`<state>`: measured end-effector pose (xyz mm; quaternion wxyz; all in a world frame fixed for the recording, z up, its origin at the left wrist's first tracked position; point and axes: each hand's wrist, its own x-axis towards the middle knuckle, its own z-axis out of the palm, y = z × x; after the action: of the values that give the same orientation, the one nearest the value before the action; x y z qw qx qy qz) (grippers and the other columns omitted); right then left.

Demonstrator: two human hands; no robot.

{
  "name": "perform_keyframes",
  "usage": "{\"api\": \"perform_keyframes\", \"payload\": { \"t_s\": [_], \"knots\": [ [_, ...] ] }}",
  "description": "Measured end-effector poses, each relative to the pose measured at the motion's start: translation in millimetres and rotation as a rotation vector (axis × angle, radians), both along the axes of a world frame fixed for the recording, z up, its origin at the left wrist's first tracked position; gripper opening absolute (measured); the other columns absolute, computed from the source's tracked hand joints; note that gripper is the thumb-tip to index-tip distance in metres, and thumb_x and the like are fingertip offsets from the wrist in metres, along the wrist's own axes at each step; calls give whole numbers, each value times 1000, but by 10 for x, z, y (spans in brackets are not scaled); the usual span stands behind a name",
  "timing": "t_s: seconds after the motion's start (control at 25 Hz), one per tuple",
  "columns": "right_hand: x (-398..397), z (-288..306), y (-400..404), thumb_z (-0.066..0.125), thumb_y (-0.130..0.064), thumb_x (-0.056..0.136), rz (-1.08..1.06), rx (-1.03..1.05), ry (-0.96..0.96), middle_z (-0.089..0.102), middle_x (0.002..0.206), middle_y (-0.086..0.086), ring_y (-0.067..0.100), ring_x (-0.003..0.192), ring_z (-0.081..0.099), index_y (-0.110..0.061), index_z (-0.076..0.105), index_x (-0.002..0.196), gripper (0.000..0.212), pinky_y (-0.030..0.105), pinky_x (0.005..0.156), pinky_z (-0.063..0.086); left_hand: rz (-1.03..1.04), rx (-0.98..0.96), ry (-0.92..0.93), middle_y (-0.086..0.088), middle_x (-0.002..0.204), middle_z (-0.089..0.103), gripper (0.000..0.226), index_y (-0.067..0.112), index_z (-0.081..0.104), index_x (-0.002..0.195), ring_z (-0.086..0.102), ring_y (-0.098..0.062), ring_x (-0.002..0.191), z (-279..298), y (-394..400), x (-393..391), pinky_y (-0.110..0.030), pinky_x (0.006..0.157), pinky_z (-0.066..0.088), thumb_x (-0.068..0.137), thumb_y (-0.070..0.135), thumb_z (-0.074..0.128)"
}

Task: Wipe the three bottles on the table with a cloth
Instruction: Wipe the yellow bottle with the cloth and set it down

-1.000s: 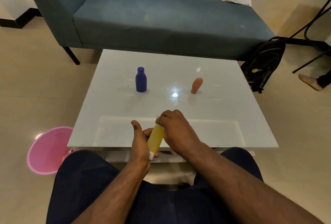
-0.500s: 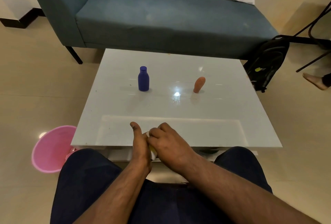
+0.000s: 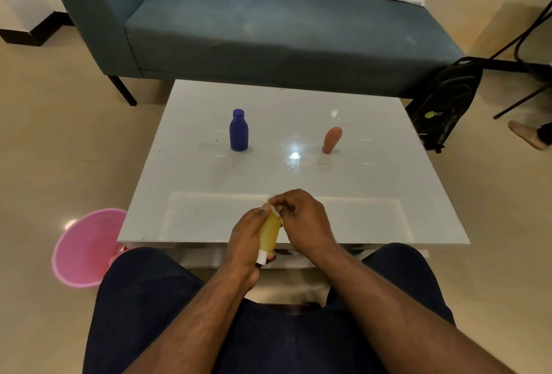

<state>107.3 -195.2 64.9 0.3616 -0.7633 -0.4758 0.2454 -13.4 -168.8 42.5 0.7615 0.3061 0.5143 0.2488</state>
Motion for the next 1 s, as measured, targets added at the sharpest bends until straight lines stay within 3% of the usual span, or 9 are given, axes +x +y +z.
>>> {"api": "perform_keyframes", "payload": {
  "t_s": [0.12,0.32,0.48,0.72,0.84,1.0],
  "knots": [
    [-19,12,-105,58,-12,90,-81,-10,118,64,97,-16,-8,89,56,-27,71,97,21,4,73,41,76,-47,-100,-7,89,64,23,17,66,105,59,-17,63,35,6,7,-27,47,47,99,38,59],
    [-292,-66,-335,62,-13,88,-8,3,28,62,94,-14,-3,90,55,-25,70,94,16,5,76,41,185,-213,-235,-11,81,76,32,10,66,112,73,-23,69,26,65,-15,-37,68,53,99,38,59],
    [-98,16,-58,61,-12,89,-57,18,28,62,98,-11,0,90,56,-24,71,96,17,12,79,45,156,-236,-273,-10,90,75,33,9,67,119,69,-21,73,44,47,-9,-35,64,53,98,34,59],
    [-382,54,-306,59,-9,89,13,16,4,59,96,-12,-3,91,55,-25,69,94,19,6,78,41,237,-337,-393,-11,95,73,36,6,63,118,71,-24,80,-31,113,-51,-36,67,60,101,37,55],
    [-390,79,-357,60,-11,89,31,31,30,60,98,-14,-2,92,56,-26,69,100,20,10,79,45,261,-352,-446,-13,100,73,36,5,62,121,72,-25,84,-49,143,-61,-38,67,62,101,34,55],
    [-230,113,-96,58,-13,90,-33,14,5,62,100,-8,3,92,56,-20,69,103,18,25,86,50,205,-282,-376,-14,91,75,27,9,67,108,73,-23,72,-10,61,-18,-38,70,50,101,32,54]
  ]
}}
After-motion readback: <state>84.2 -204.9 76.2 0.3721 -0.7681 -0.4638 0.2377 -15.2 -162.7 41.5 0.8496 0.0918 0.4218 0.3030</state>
